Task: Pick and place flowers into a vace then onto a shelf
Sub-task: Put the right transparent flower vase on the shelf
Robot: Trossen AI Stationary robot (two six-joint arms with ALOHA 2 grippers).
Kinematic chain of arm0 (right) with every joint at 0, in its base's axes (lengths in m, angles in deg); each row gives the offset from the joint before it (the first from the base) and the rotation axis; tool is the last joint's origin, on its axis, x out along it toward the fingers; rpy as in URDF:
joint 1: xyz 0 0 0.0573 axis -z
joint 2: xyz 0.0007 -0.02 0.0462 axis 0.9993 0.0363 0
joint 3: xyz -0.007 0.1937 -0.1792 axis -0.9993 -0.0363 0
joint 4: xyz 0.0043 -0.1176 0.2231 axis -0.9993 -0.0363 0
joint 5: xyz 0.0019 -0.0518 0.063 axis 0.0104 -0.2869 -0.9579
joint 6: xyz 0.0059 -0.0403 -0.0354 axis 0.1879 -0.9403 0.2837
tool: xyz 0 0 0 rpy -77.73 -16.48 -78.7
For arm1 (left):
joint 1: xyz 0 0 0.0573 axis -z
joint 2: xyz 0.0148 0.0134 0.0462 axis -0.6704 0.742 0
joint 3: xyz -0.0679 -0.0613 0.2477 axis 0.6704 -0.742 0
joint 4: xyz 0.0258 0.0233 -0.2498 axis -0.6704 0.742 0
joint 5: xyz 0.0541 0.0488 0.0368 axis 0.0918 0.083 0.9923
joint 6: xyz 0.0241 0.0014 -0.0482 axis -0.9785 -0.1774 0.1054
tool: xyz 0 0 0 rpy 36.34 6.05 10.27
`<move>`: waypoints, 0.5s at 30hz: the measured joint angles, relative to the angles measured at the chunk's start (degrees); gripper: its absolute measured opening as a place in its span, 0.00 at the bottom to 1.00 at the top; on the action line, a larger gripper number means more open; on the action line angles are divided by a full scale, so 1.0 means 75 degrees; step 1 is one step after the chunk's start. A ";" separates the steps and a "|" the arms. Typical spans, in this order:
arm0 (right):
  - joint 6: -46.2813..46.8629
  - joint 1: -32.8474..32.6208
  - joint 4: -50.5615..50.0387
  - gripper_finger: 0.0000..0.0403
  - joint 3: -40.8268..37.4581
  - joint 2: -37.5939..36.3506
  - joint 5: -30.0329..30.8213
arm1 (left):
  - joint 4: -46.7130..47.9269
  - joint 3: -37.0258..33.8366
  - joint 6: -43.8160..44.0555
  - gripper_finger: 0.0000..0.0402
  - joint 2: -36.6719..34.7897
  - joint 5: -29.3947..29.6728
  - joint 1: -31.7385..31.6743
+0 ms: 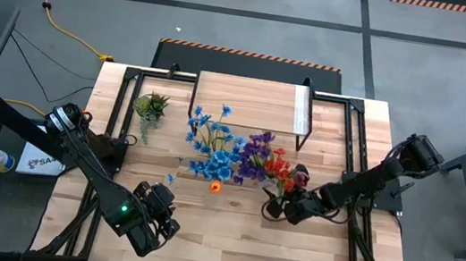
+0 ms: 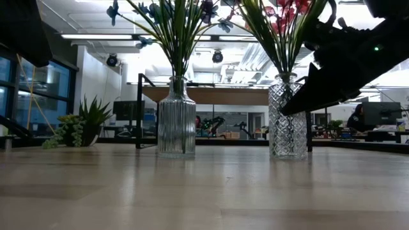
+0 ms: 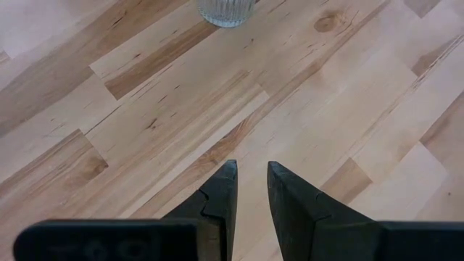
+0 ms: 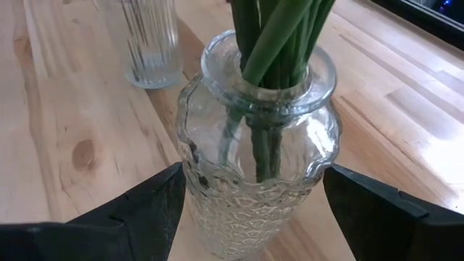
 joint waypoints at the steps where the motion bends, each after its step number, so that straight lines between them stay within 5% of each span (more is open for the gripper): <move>1: 0.0000 0.0024 0.0003 0.78 0.0000 0.0000 -0.0034 | 0.0000 0.0000 0.0000 0.28 0.0000 0.0000 0.0001; 15: 0.0000 0.0059 0.0019 0.70 0.0000 0.0000 -0.0086 | 0.0012 0.0000 -0.0029 0.28 0.0000 0.0000 0.0000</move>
